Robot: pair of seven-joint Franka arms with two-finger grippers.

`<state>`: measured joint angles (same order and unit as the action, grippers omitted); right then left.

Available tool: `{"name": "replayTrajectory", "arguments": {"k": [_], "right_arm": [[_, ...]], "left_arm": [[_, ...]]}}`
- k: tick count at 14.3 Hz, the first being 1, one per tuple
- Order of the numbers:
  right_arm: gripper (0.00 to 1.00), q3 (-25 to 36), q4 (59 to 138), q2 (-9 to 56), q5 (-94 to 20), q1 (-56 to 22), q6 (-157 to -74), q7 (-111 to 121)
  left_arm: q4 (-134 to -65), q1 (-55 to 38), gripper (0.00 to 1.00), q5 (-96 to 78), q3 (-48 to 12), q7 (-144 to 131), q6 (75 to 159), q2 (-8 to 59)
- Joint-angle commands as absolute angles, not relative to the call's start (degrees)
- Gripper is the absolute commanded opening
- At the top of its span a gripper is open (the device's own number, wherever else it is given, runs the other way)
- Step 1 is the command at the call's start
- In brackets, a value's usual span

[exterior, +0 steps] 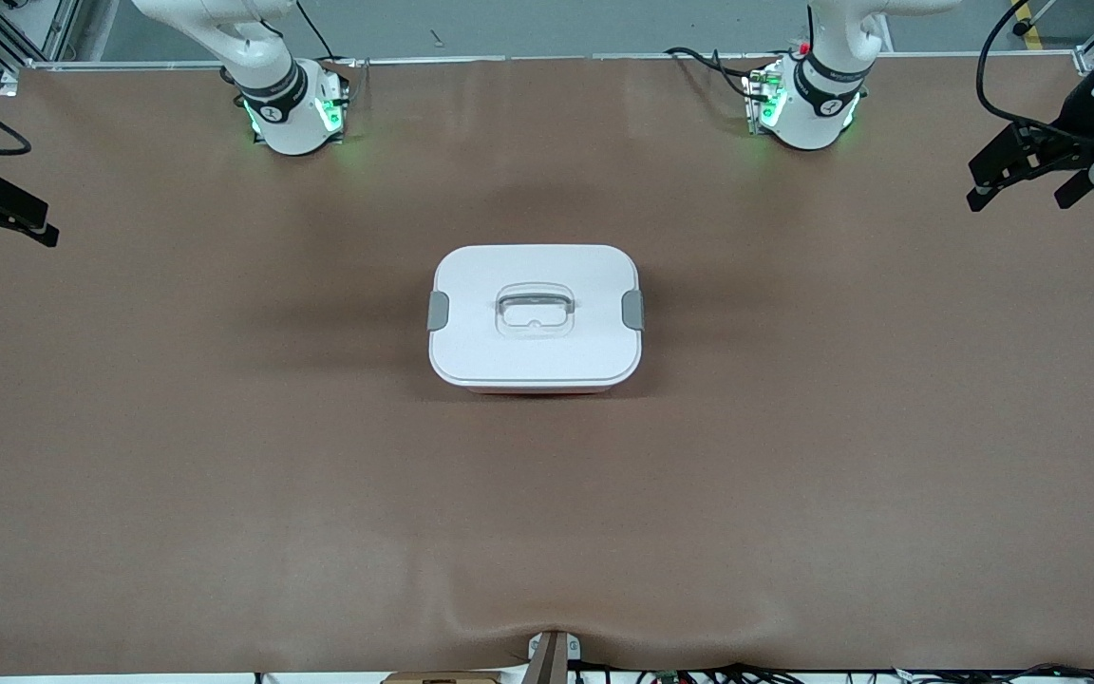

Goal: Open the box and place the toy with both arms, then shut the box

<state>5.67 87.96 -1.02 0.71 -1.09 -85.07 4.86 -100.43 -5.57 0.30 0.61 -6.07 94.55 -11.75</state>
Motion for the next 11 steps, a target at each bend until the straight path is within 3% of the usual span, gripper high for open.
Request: {"name": "replayTrajectory", "arguments": {"k": [1,11], "right_arm": [[1.00,5.4,85.8,0.2,-0.1,-0.6,-84.6,4.7],[1.00,5.4,84.7,1.8,-0.8,-1.1,-84.6,3.3]], "left_arm": [[-96.9,-6.2,1.00,0.2,1.4,-5.7,93.7,-9.1],[-96.2,-6.2,1.00,0.3,1.4,-5.3,93.7,-8.6]]}}
